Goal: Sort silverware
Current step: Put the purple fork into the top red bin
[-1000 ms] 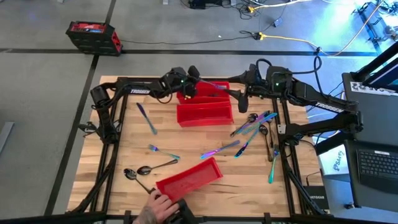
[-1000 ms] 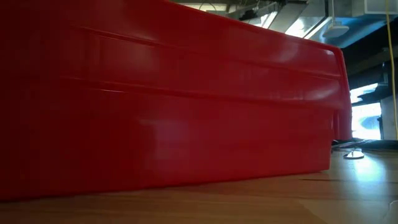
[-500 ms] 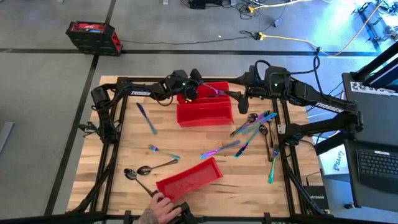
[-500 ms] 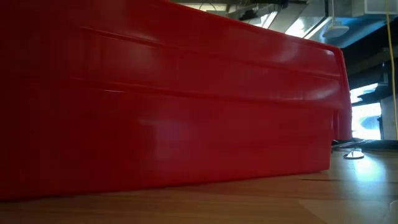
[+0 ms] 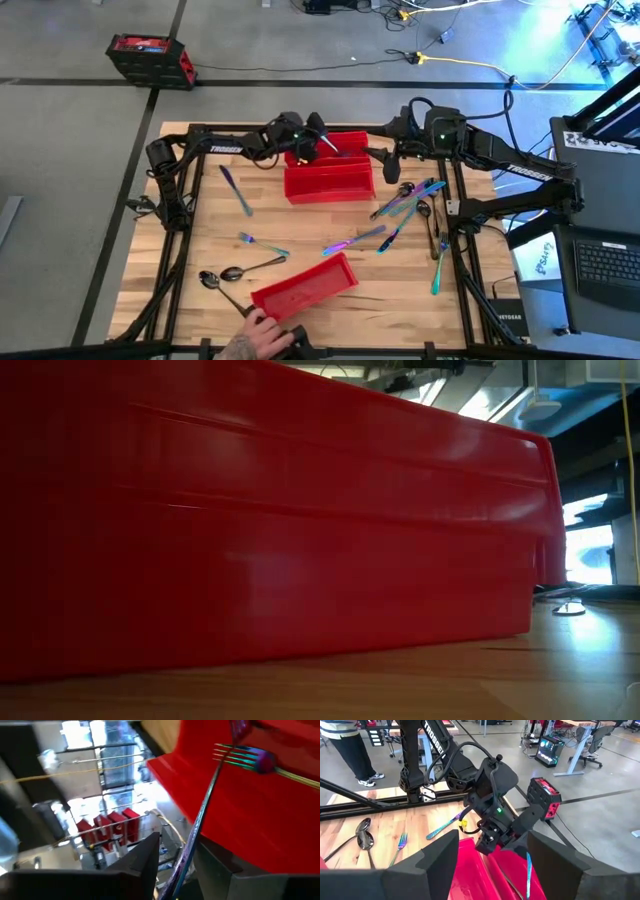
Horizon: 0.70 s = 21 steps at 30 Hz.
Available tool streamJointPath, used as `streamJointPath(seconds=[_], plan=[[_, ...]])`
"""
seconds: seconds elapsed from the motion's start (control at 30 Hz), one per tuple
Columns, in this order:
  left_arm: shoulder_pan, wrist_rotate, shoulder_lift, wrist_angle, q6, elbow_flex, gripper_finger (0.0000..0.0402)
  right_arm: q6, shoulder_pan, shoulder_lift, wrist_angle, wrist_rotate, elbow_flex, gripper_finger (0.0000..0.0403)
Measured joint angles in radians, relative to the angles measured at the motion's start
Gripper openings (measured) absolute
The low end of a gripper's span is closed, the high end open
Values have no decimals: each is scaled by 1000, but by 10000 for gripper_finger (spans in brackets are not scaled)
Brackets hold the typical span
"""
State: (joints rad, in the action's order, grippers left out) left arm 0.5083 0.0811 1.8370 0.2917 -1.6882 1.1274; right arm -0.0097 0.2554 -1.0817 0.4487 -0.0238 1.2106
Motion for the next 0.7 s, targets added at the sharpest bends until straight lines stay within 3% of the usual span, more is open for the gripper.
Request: streamJointPath(seconds=[0.47, 0.6, 0.7], plan=[[-4, -56, 0, -483, -177, 235, 102, 0, 0, 0, 6, 9, 0, 220], [1, -71, 0, -654, -225, 256, 102, 0, 0, 0, 8, 12, 0, 220], [14, -53, 0, -688, -255, 256, 102, 0, 0, 0, 12, 17, 0, 220]])
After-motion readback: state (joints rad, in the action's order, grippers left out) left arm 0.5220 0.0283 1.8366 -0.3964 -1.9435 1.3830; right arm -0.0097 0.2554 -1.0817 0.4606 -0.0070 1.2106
